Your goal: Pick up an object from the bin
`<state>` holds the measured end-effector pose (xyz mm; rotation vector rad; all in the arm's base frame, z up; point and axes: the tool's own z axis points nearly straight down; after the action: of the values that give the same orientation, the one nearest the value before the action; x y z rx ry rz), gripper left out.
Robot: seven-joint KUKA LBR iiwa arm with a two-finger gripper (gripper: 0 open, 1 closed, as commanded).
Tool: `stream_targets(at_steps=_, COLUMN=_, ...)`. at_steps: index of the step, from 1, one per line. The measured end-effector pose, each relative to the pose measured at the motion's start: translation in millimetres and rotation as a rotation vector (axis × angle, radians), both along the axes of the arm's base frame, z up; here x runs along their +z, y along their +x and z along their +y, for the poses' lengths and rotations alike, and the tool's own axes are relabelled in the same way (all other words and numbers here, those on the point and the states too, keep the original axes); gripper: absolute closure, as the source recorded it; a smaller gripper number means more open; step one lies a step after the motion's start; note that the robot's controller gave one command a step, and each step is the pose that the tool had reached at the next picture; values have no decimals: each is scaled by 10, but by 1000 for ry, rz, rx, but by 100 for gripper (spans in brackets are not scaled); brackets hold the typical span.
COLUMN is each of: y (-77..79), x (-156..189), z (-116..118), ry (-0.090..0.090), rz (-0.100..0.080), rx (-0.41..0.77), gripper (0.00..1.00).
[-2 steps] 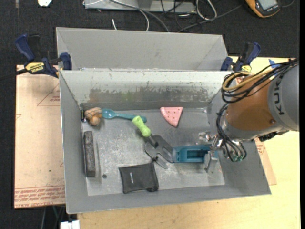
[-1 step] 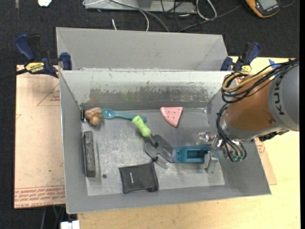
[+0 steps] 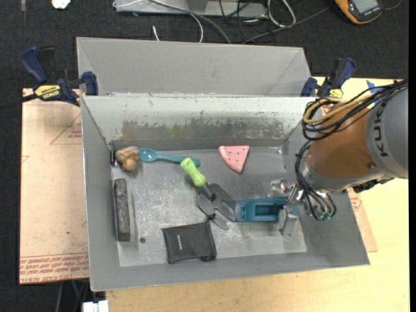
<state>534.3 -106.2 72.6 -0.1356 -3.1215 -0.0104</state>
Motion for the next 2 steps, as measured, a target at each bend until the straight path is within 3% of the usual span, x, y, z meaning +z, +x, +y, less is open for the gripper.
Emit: stream_targets(at_steps=2, y=0, x=0, z=0, ry=0, rz=0, rx=0, gripper=100)
